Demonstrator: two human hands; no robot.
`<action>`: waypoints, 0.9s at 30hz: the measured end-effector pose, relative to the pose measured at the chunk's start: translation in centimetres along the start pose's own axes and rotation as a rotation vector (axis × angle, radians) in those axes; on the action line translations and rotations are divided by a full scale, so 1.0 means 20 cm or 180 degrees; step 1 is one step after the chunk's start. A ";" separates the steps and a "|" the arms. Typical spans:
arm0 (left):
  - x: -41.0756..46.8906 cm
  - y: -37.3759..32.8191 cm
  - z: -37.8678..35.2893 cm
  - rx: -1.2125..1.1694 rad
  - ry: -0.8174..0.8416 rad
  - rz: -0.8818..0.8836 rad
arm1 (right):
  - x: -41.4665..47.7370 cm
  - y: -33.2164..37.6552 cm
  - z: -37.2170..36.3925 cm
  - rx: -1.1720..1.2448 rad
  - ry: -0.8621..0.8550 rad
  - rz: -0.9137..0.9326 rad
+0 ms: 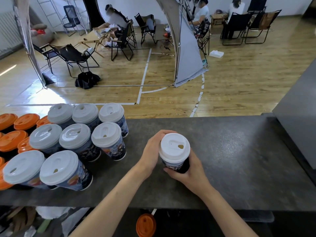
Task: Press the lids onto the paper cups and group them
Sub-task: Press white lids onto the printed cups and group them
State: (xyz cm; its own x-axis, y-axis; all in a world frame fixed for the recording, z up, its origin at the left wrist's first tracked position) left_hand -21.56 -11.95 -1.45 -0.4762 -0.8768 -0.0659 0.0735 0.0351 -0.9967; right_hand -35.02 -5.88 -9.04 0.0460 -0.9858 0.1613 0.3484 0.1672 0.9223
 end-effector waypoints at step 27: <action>-0.04 0.07 -0.01 -0.0357 -0.0274 0.0215 | -0.01 -0.04 -0.05 -0.0112 0.0433 -0.0295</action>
State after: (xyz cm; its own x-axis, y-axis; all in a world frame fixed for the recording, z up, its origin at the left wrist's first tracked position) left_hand -21.26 -11.01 -2.81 -0.3963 -0.9084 -0.1334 0.0021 0.1444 -0.9895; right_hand -34.38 -5.85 -10.09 0.1377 -0.9902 0.0247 0.3895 0.0771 0.9178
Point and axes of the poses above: each hand's wrist, its own x-axis towards the middle knuckle, its own z-axis out of the back of the hand, y = z × x, the point moved 5 cm from there along x, towards the middle knuckle, and after that the axes turned 10 degrees about y, right-handed, at the moved point
